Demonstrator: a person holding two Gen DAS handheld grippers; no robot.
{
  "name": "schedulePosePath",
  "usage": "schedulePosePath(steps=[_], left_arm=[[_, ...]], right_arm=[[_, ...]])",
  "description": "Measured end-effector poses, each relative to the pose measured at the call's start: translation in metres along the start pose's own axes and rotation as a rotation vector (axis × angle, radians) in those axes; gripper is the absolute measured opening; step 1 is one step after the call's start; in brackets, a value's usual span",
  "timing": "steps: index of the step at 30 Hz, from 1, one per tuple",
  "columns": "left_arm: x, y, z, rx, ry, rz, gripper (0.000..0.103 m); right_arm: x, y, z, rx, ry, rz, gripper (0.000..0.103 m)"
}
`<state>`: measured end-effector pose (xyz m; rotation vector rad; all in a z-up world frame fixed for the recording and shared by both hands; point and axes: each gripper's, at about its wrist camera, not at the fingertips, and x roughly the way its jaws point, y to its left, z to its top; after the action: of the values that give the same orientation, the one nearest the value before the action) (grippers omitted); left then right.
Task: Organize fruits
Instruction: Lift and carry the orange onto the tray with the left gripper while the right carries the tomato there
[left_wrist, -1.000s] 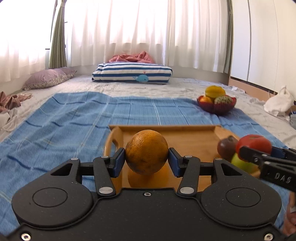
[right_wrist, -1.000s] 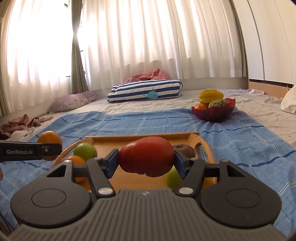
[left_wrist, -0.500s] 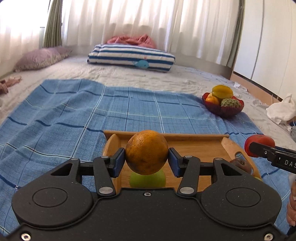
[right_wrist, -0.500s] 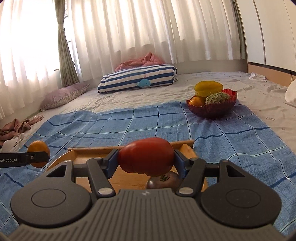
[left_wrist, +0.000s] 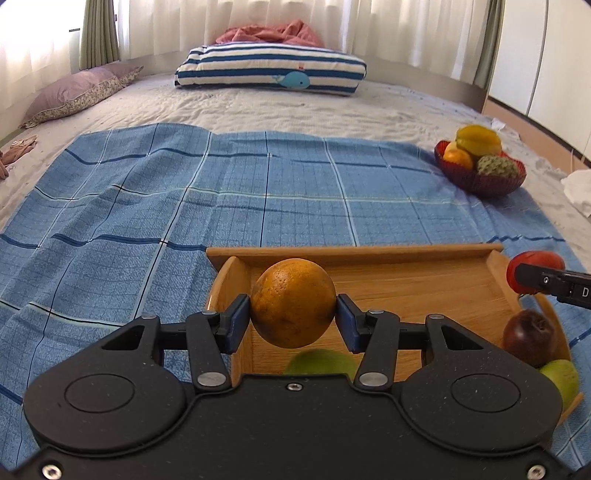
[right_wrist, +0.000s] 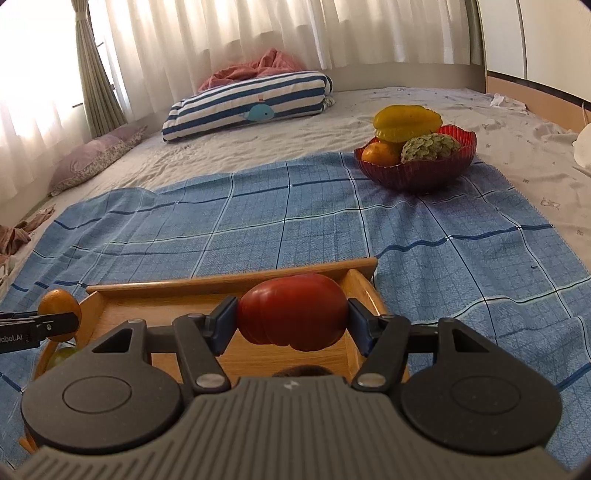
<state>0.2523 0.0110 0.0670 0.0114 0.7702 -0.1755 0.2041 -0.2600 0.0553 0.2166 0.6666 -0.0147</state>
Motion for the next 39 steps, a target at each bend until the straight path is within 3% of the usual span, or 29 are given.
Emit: schedulePosePath(steps=[20,33,39], left_arm=[[0.039,-0.008,-0.003,0.044,0.093,0.054,0.048],[0.04,-0.009,-0.004,0.055,0.09,0.052,0.048],[0.035,-0.008,-0.003,0.055,0.078,0.028,0.053]], right_arm=[[0.04,0.014,0.001,-0.092,0.115,-0.094,0.065],[0.043,0.013,0.002,-0.095,0.136,-0.094,0.067],[0.039,0.014,0.002,-0.119,0.119,-0.098,0.085]])
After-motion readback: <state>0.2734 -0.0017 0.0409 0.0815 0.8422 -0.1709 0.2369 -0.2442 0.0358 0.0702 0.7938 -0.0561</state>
